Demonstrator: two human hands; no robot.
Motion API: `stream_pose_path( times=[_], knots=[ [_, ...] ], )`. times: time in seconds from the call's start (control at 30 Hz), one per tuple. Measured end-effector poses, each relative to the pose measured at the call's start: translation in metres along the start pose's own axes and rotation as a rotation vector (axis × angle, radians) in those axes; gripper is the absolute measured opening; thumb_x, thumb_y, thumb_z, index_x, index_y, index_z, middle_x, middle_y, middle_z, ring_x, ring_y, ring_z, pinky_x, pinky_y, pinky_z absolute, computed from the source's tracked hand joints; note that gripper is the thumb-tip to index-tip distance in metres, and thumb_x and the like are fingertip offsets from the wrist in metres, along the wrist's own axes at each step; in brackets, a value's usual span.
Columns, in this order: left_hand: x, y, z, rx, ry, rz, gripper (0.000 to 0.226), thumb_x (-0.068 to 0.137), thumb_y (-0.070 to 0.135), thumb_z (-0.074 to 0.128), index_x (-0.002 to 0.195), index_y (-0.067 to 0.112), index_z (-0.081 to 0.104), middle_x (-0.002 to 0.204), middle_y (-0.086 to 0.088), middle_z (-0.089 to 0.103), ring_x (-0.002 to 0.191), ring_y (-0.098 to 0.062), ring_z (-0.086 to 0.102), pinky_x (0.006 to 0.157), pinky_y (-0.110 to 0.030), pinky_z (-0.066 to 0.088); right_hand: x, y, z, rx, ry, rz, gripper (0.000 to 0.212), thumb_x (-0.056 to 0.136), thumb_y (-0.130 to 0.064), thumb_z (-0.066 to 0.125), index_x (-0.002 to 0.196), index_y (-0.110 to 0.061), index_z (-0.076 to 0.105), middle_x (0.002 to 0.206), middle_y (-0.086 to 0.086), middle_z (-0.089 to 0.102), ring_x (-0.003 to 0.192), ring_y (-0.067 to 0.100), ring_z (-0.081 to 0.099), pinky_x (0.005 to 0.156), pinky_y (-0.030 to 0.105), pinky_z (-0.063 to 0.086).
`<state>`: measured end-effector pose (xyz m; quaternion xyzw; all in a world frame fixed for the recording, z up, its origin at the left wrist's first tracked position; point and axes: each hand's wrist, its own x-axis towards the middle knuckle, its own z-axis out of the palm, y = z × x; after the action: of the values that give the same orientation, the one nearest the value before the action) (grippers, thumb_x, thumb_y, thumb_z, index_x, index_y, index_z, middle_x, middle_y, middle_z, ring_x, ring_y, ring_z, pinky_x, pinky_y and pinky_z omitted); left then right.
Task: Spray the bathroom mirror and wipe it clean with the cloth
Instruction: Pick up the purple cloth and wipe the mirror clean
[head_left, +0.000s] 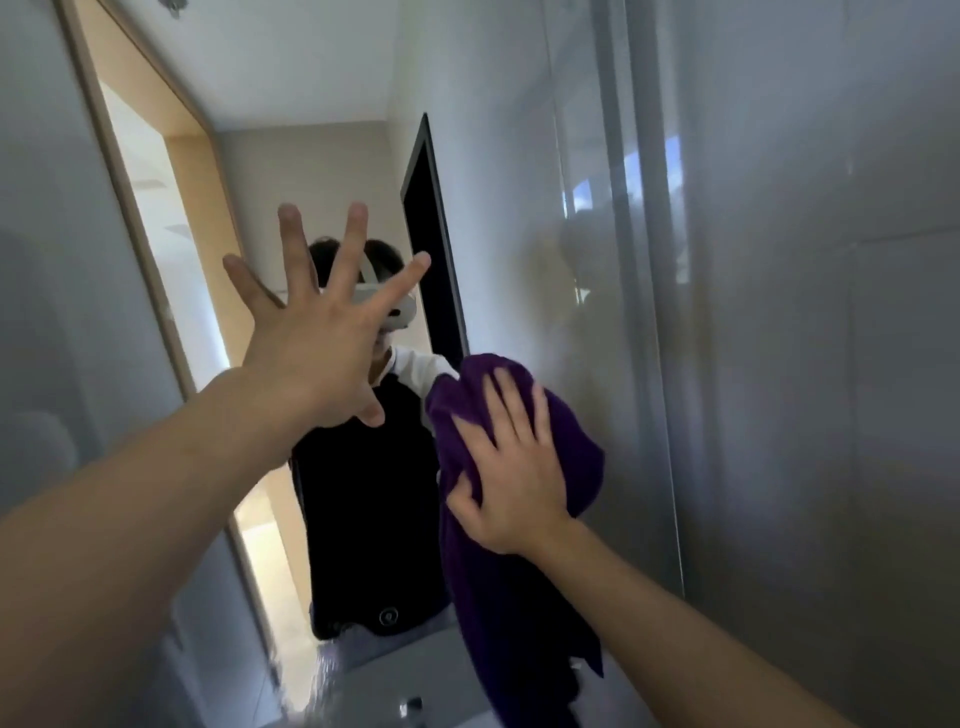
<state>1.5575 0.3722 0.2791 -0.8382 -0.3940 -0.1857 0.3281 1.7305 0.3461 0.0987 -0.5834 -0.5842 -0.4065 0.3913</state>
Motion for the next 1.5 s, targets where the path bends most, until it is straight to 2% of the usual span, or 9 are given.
stream_pose_path(
  times=[0.1,0.37,0.5,0.6,0.77,0.97,1.2,1.33,1.5],
  knots=[
    [-0.013,0.02,0.015,-0.027,-0.013,0.011,0.15,0.06,0.056,0.091,0.15,0.051,-0.028,0.153,-0.003,-0.052,0.14,-0.051,-0.041,0.105,-0.087,0.0,-0.04,0.022,0.013,-0.016,0.028,0.108,0.067,0.072,-0.035,0.054,0.136,-0.017,0.053,0.157,0.022,0.041,0.153,0.039,0.022,0.122,0.067,0.006],
    [-0.038,0.056,0.062,0.066,-0.006,0.077,0.151,0.058,0.066,0.086,0.15,0.046,-0.032,0.154,-0.009,-0.05,0.141,-0.054,-0.039,0.106,-0.086,0.011,-0.092,0.019,0.032,0.344,0.392,1.199,0.082,0.077,-0.024,0.043,0.157,-0.016,0.031,0.165,0.024,0.02,0.154,0.037,0.013,0.126,0.054,0.0],
    [-0.038,0.058,0.062,0.044,-0.008,0.05,0.155,0.053,0.064,0.09,0.149,0.048,-0.031,0.156,-0.007,-0.048,0.143,-0.052,-0.037,0.107,-0.087,0.007,-0.083,0.001,0.033,0.454,0.492,1.446,0.081,0.078,-0.026,0.044,0.157,-0.017,0.031,0.163,0.023,0.026,0.153,0.036,0.017,0.126,0.056,0.006],
    [-0.038,0.058,0.063,0.044,-0.002,0.07,0.155,0.05,0.065,0.091,0.152,0.048,-0.025,0.158,-0.008,-0.045,0.143,-0.051,-0.037,0.106,-0.087,0.009,-0.086,-0.026,0.039,0.443,0.45,1.368,0.08,0.078,-0.026,0.044,0.157,-0.019,0.03,0.166,0.02,0.019,0.156,0.032,0.012,0.126,0.055,0.005],
    [-0.036,0.052,0.073,0.024,0.07,0.098,0.159,0.034,0.057,0.098,0.161,0.044,0.002,0.168,-0.007,-0.026,0.149,-0.048,-0.029,0.1,-0.091,0.012,-0.154,-0.001,0.059,0.218,0.117,0.759,0.076,0.073,-0.032,0.05,0.148,-0.025,0.036,0.164,0.019,0.024,0.156,0.034,0.009,0.127,0.05,-0.003],
    [-0.027,0.043,0.089,-0.031,0.175,0.193,0.175,0.019,0.045,0.103,0.159,0.046,-0.002,0.169,-0.006,-0.024,0.149,-0.057,-0.014,0.094,-0.089,0.026,-0.177,0.013,0.06,0.55,0.503,1.521,0.083,0.08,-0.037,0.037,0.16,-0.024,0.022,0.168,0.019,0.01,0.155,0.033,0.011,0.126,0.051,0.016],
    [-0.022,0.045,0.093,-0.109,0.141,0.21,0.178,0.016,0.042,0.103,0.158,0.05,-0.004,0.167,-0.003,-0.03,0.15,-0.058,-0.002,0.092,-0.086,0.034,-0.133,-0.017,0.049,0.614,0.518,1.793,0.082,0.083,-0.034,0.039,0.161,-0.02,0.019,0.167,0.02,0.016,0.153,0.037,0.017,0.122,0.054,0.023],
    [-0.031,0.05,0.081,-0.005,0.154,0.195,0.163,0.026,0.059,0.098,0.16,0.042,0.008,0.17,-0.009,-0.018,0.146,-0.047,-0.034,0.095,-0.092,0.019,-0.088,-0.056,0.041,0.51,0.393,1.29,0.083,0.077,-0.025,0.046,0.158,-0.026,0.028,0.167,0.004,0.005,0.158,0.024,-0.003,0.128,0.042,-0.003],
    [-0.036,0.004,0.075,0.18,0.25,0.382,0.143,0.04,0.08,0.084,0.161,0.031,0.025,0.172,-0.009,0.005,0.155,-0.046,-0.005,0.105,-0.084,0.016,-0.06,-0.058,0.036,0.35,0.279,0.879,0.077,0.075,-0.028,0.049,0.15,-0.028,0.031,0.166,0.007,0.017,0.158,0.022,-0.008,0.127,0.046,-0.006]
  ],
)
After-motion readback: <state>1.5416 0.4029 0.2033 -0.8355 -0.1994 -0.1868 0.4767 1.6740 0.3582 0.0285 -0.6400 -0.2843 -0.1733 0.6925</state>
